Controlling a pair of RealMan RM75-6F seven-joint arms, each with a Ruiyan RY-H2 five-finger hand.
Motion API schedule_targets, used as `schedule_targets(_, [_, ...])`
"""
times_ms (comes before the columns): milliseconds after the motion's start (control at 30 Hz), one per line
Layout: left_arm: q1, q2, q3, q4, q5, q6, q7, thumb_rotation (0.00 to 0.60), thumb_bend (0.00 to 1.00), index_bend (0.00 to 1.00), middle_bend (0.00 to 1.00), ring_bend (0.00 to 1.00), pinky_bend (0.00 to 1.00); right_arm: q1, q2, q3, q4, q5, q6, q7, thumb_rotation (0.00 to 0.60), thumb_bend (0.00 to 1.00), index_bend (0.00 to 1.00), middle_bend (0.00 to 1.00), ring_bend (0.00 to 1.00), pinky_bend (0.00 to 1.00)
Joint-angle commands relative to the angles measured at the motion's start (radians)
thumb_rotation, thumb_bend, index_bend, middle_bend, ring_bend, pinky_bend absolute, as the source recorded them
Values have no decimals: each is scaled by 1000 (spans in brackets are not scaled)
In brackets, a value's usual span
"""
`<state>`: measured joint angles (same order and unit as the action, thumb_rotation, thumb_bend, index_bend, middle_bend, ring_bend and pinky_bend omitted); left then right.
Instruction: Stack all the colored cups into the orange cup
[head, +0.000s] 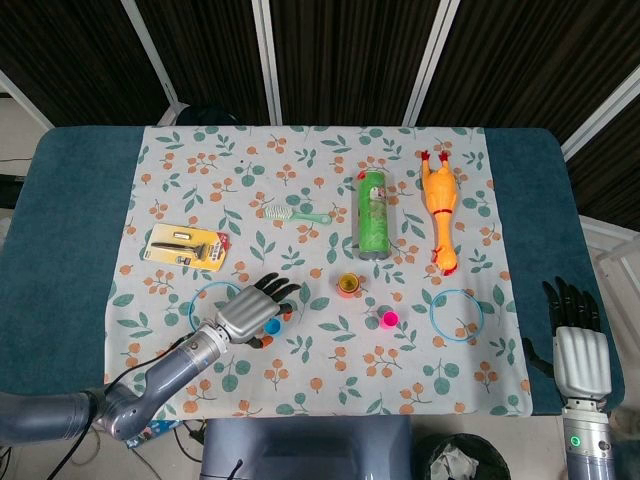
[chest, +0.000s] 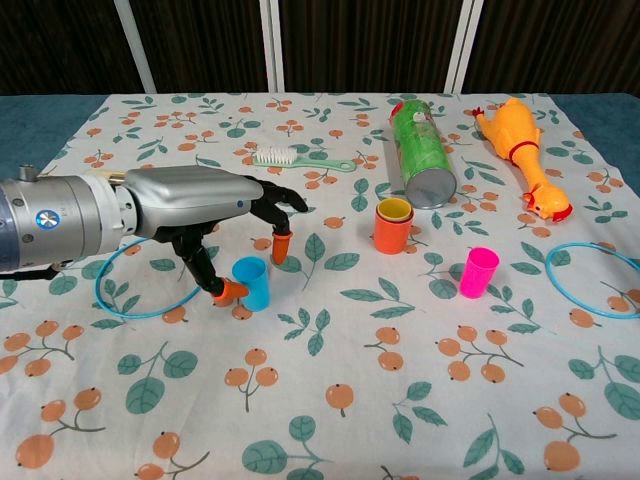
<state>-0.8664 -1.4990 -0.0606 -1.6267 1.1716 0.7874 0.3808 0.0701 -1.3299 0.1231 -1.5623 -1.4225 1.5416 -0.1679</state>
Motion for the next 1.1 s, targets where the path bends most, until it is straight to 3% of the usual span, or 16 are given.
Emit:
schedule_targets(33, [1, 1, 3, 1, -1, 5, 4, 600, 249, 423, 61, 0, 0, -1, 0, -1, 1, 0, 1, -1, 600, 367, 37, 0, 0, 46])
schedule_targets(533, [-1, -2, 8, 2, -17, 20, 36, 600, 250, 429, 62, 0, 0, -3, 0, -1, -3, 2, -1, -1, 600, 366, 39, 0, 0, 46])
schedule_targets(800, [-6, -2, 7, -6, -21, 22, 43, 600, 312, 479, 70, 0, 0, -3, 0, -2, -3, 1, -2, 0, 600, 366, 41, 0, 0, 46])
schedule_targets(1100, [-1, 25, -7, -30, -26, 44, 31, 600, 317, 489, 73, 0, 0, -6, 5, 2, -3, 5, 0, 10, 600, 366, 48, 0, 0, 46])
